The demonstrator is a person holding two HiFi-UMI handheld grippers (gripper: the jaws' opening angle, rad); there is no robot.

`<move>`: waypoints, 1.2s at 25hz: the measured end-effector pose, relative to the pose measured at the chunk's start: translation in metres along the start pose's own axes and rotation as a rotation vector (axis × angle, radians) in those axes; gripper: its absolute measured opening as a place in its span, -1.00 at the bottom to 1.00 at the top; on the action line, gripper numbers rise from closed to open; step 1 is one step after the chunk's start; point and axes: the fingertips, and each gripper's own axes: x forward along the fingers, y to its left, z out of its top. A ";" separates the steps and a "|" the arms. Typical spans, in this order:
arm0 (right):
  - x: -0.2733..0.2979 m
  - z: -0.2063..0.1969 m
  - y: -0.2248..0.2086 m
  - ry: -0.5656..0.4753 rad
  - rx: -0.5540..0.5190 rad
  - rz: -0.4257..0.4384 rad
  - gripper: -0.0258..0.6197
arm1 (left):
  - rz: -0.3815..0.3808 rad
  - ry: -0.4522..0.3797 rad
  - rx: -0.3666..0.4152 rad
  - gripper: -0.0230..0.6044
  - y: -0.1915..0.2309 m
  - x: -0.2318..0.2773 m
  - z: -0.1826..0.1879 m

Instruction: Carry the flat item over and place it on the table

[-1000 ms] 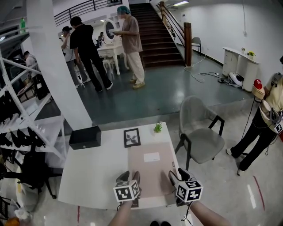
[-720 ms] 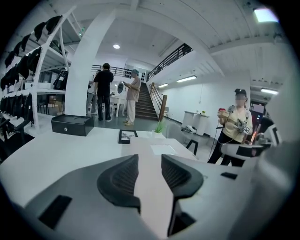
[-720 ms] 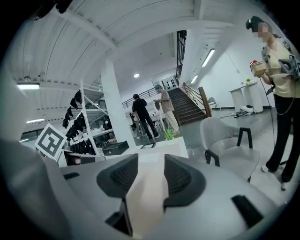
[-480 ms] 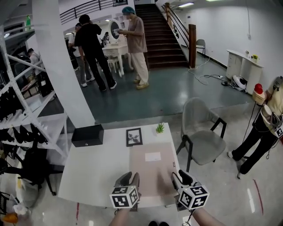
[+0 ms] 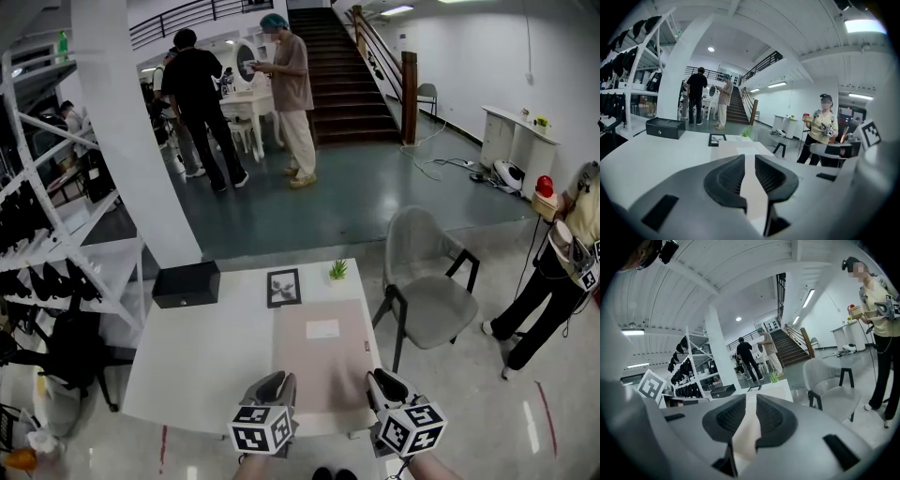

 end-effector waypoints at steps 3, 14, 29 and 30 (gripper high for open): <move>-0.007 -0.002 0.001 0.002 -0.028 -0.008 -0.75 | 0.005 -0.003 -0.018 -0.74 -0.002 -0.008 -0.004; -0.017 -0.014 0.011 0.019 -0.041 -0.010 -0.92 | 0.019 -0.018 -0.038 -0.81 -0.005 -0.030 -0.008; -0.018 -0.021 0.011 0.041 -0.025 0.001 -0.92 | 0.028 -0.020 -0.032 -0.81 -0.003 -0.031 -0.012; -0.017 -0.021 0.011 0.043 -0.027 0.001 -0.92 | 0.028 -0.019 -0.033 -0.81 -0.002 -0.031 -0.013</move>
